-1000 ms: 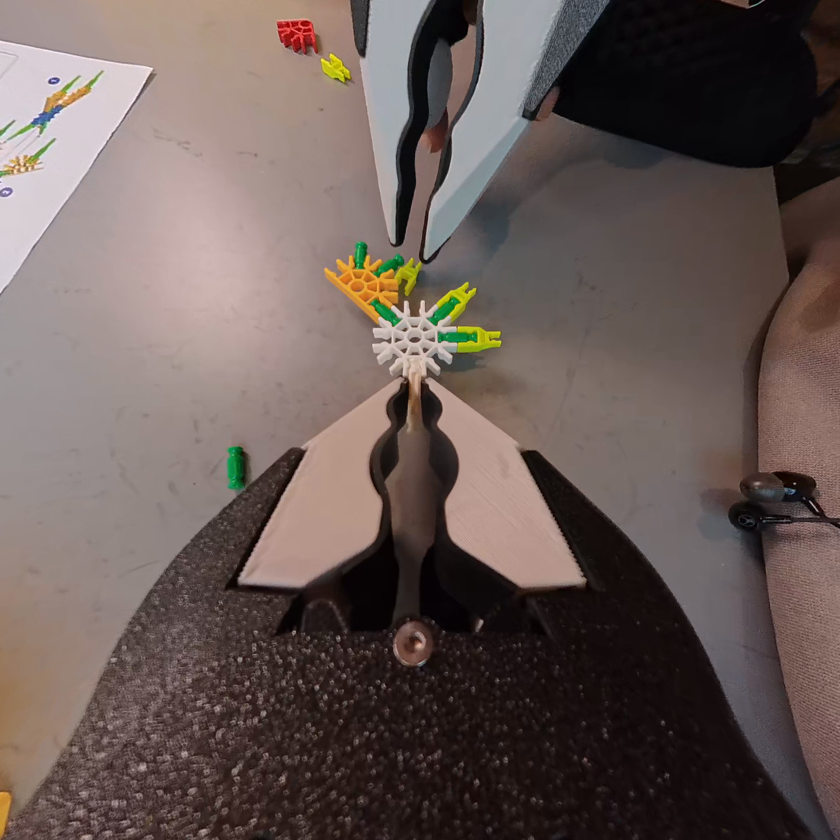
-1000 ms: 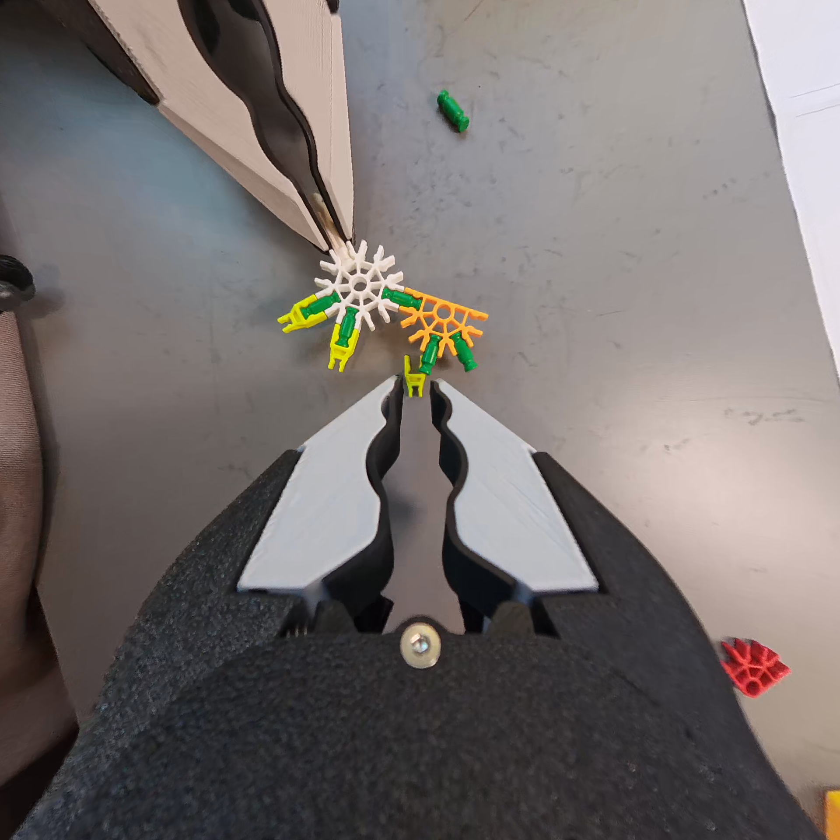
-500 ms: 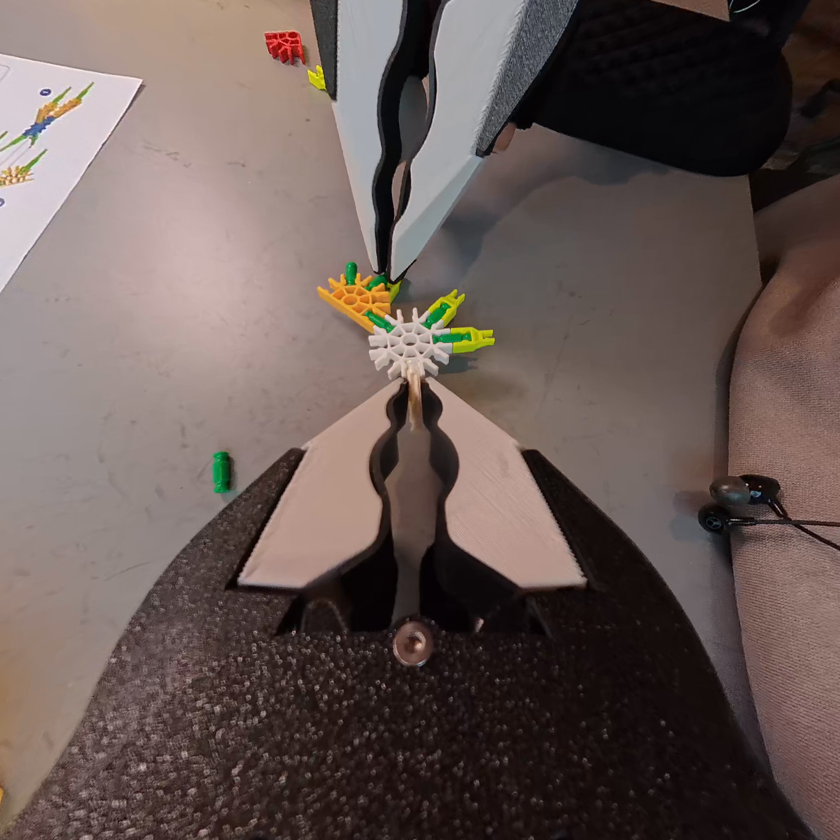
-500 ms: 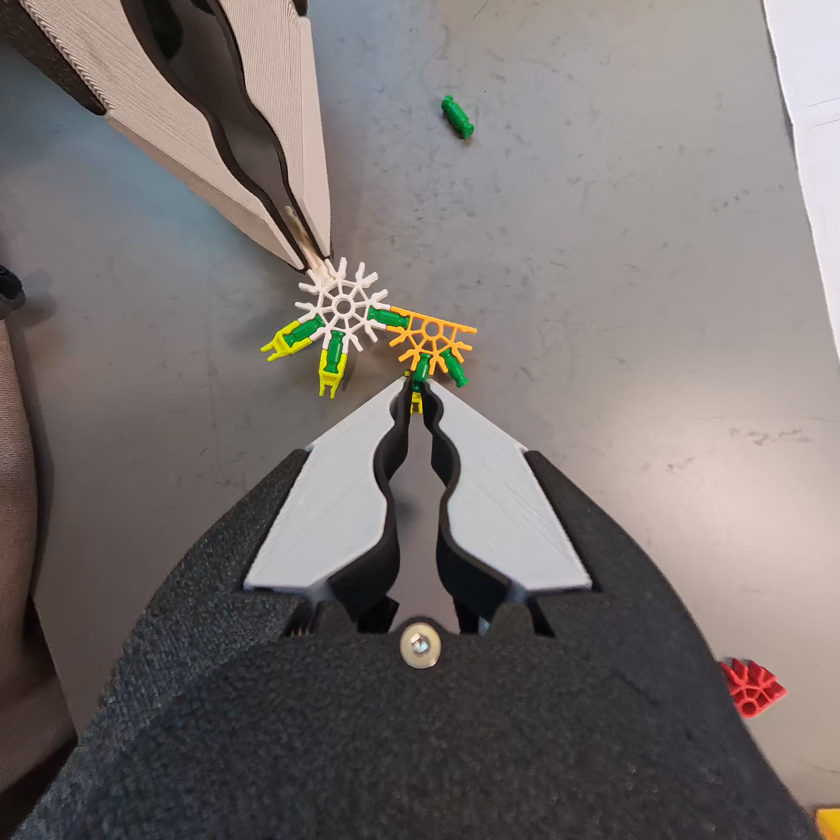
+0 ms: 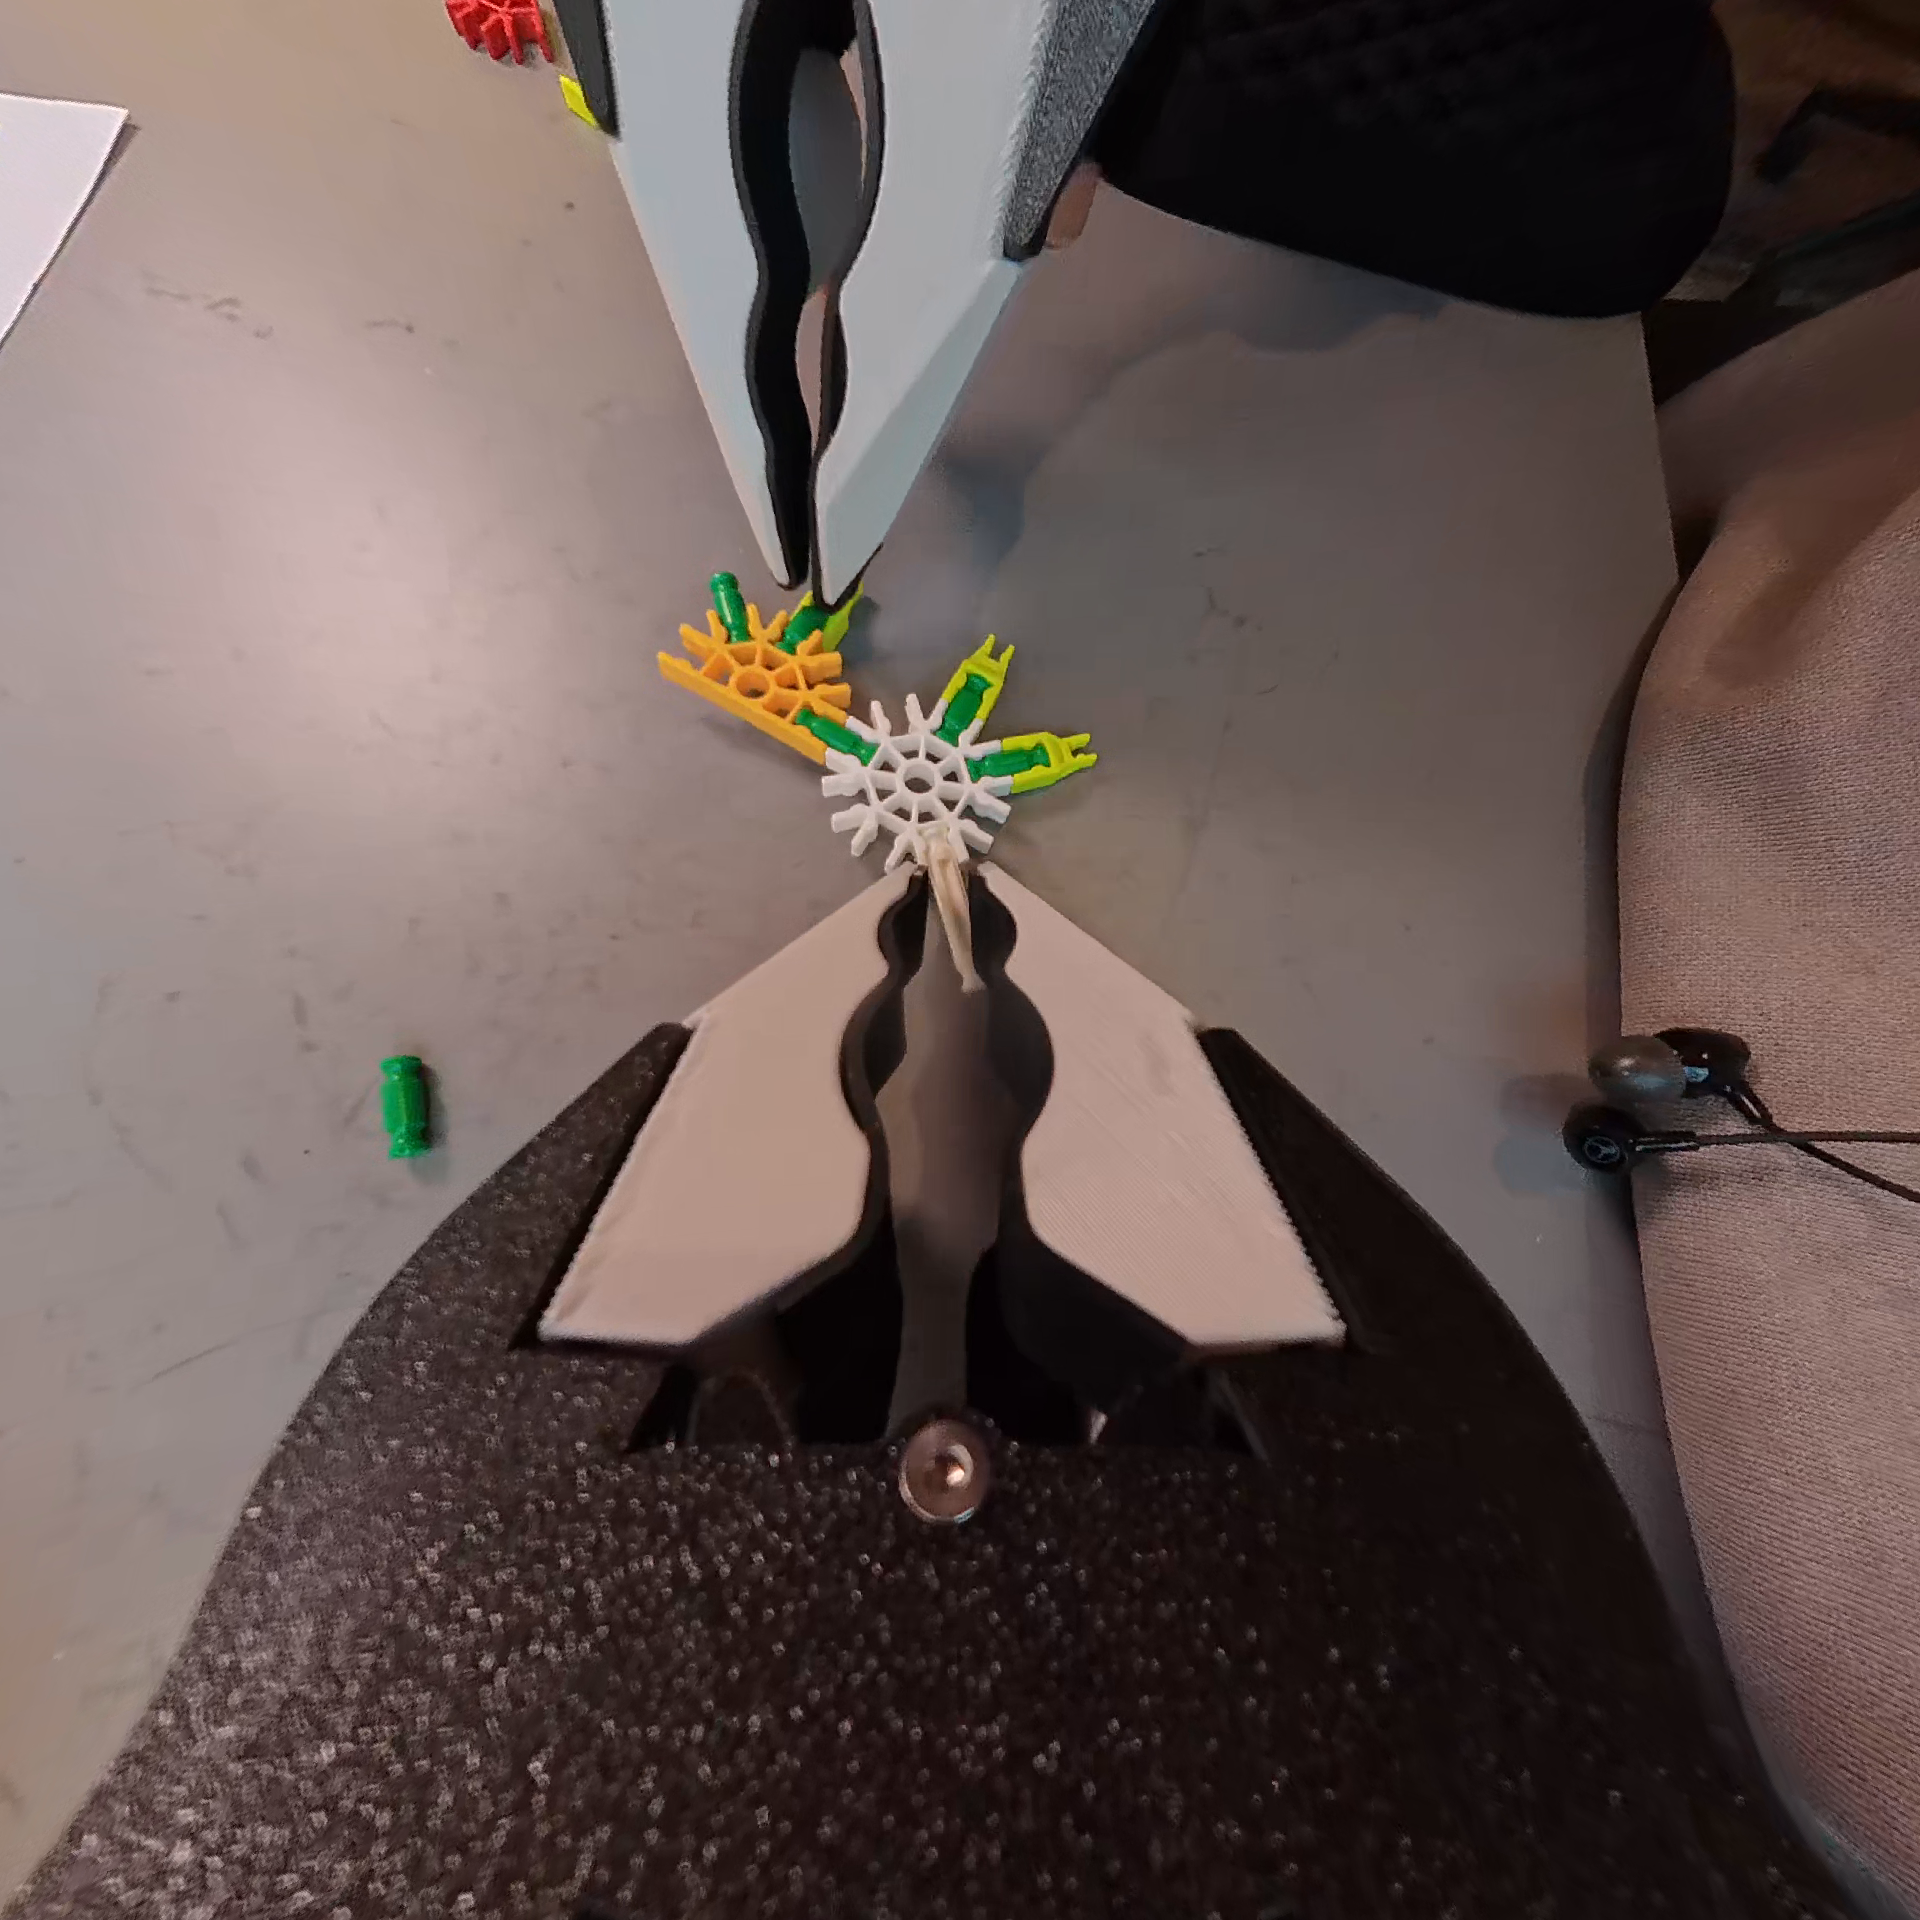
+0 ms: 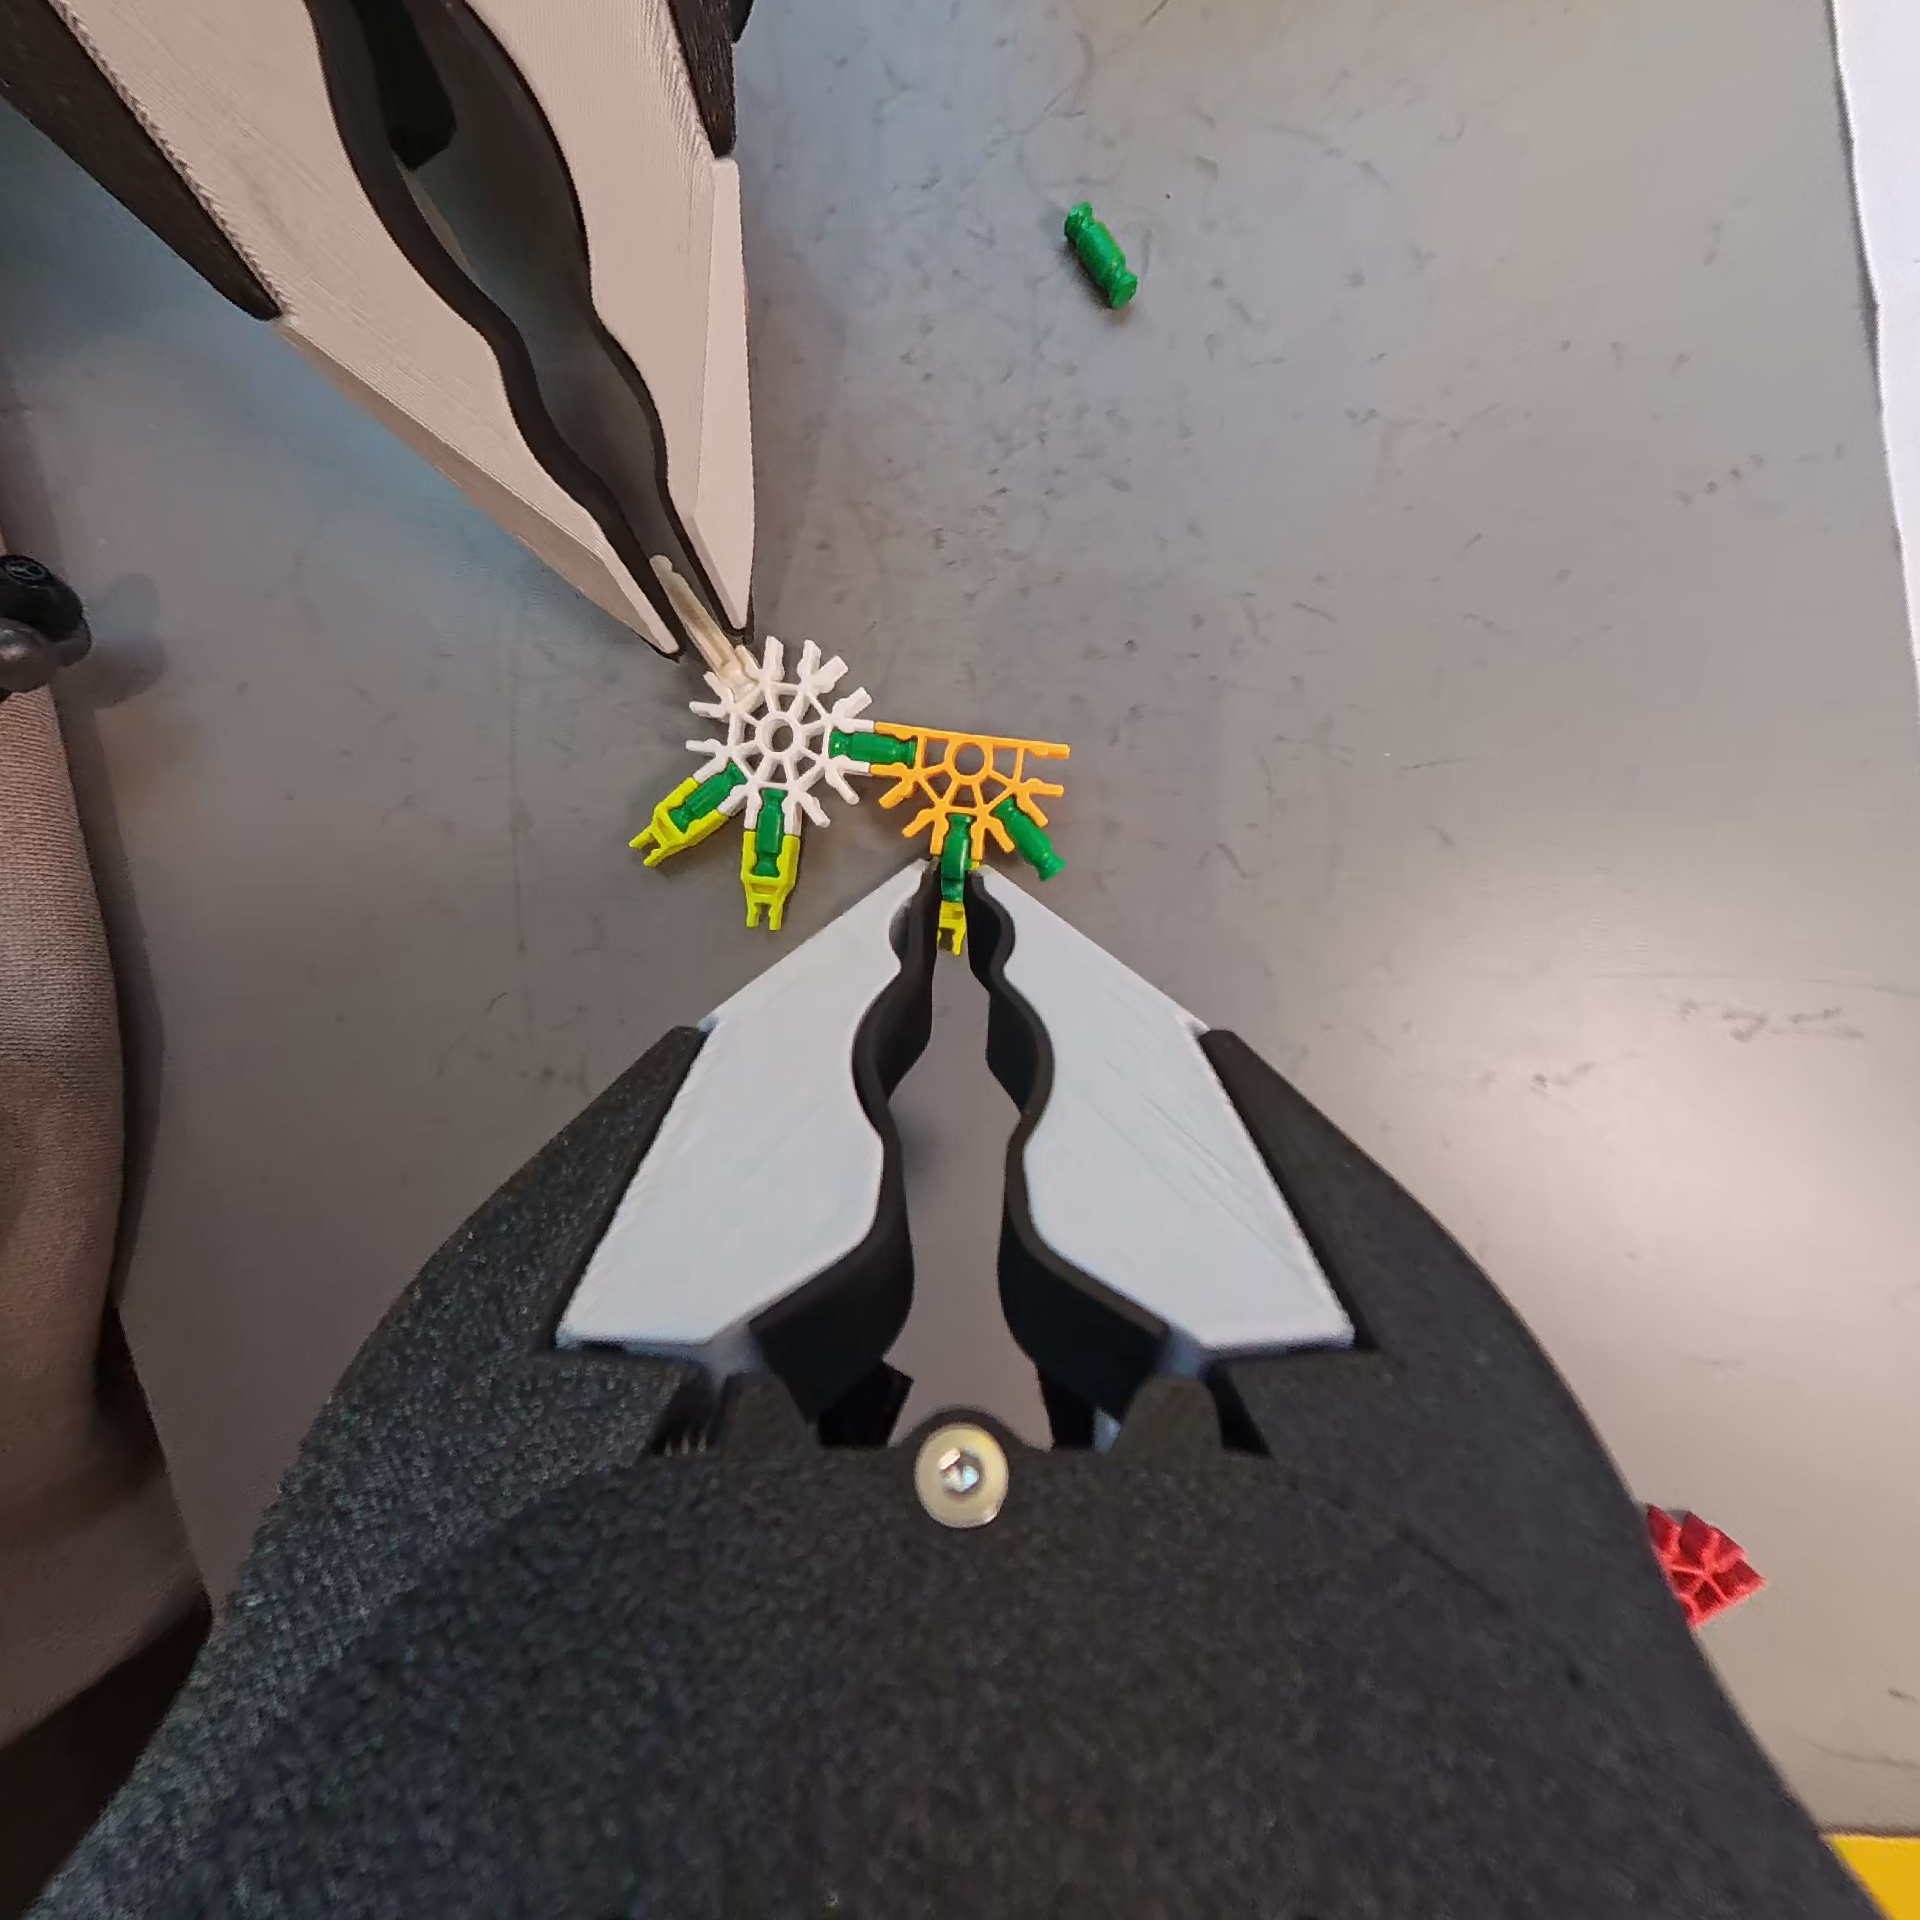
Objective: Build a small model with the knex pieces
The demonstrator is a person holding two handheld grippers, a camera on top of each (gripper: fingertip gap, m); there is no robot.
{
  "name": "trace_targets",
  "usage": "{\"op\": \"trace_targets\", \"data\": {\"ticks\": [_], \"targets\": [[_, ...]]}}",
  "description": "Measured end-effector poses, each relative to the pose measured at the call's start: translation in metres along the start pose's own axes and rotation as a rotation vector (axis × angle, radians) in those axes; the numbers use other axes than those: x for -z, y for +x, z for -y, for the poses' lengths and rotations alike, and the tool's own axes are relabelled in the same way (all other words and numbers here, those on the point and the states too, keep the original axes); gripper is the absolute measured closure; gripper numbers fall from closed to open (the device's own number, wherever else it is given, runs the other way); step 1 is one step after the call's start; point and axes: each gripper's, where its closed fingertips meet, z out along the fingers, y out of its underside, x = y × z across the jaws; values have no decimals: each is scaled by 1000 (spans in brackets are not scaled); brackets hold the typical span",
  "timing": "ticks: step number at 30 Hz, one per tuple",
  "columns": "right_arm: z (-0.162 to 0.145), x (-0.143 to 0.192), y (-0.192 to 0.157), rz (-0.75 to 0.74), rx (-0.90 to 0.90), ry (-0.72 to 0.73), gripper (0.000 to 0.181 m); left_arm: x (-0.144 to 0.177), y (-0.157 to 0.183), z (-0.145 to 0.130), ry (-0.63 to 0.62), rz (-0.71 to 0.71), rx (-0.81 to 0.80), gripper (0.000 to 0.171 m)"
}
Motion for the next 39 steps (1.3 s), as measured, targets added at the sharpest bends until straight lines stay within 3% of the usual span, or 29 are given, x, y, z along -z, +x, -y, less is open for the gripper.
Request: {"op": "trace_targets", "data": {"ticks": [9, 19, 25, 29, 33, 35, 39], "targets": [[-3, -4, 0, 12, -15, -78, 181, -2, -1, -2, -9, -1, 7, 164], [-6, -8, -1, 70, -29, -298, 181, -3, -1, -3, -1, -25, 44, 164], [-4, -9, -1, 75, -25, -346, 181, -3, -1, -4, -9, -17, 28, 164], [-1, -8, 3, 35, -29, -219, 181, -2, -4, -5, -13, -1, 25, 164], [13, 26, 26, -3, -237, 98, 171, -1, -6, -5, -6, -5, 36, 164], [-1, 48, 51, -134, -279, 176, 165, 0, -8, -5, -5, -3, 39, 164], [-52, 72, 82, -295, -355, 189, 159, 3, -15, -8, -11, 22, 33, 164]]}}
